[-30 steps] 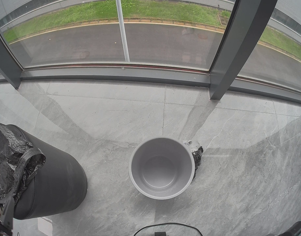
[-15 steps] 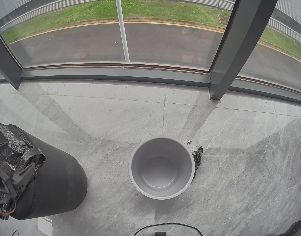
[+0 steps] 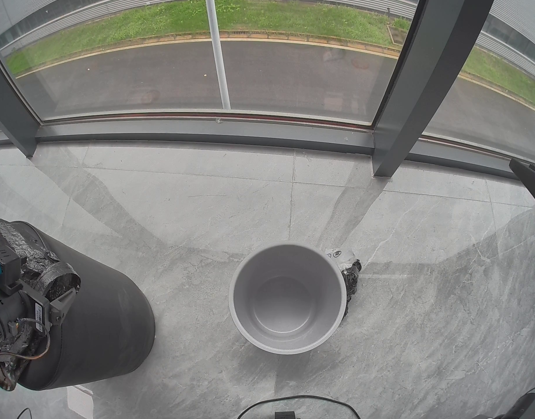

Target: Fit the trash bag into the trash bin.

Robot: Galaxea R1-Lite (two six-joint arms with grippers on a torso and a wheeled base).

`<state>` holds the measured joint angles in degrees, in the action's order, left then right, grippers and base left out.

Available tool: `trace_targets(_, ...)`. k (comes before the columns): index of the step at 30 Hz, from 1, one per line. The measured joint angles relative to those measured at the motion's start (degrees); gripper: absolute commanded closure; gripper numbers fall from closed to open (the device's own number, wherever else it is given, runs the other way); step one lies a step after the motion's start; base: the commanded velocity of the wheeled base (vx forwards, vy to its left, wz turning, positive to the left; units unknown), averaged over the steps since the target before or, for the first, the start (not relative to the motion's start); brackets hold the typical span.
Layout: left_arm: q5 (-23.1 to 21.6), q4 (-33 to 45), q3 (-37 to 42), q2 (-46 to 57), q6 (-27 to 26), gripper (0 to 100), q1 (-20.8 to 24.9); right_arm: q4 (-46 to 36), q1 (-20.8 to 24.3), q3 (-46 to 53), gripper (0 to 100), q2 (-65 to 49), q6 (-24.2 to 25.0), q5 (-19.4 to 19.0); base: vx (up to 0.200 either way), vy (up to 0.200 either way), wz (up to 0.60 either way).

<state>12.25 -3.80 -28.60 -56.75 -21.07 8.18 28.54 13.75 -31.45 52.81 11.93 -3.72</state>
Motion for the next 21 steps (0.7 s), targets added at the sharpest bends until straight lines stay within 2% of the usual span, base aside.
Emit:
trace_targets(10, 1.7, -2.7, 2.1, -0.5, -0.1, 0, -4.9, -0.1, 0.0, 0.4, 0, 0.3, -0.1, 0.0, 0.000, 0.000, 0.00)
trace_targets(16, 1.8, -2.9, 2.5, -1.4, 0.1, 0, -5.4, -0.2, 0.0, 0.6, 0, 0.4, -0.2, 0.0, 0.000, 0.000, 0.00)
trace_targets(21, 1.8, -6.2, 2.6, -2.9, 0.2, 0, -5.5, -0.1, 0.0, 0.8, 0, 0.5, -0.2, 0.0, 0.000, 0.000, 0.00)
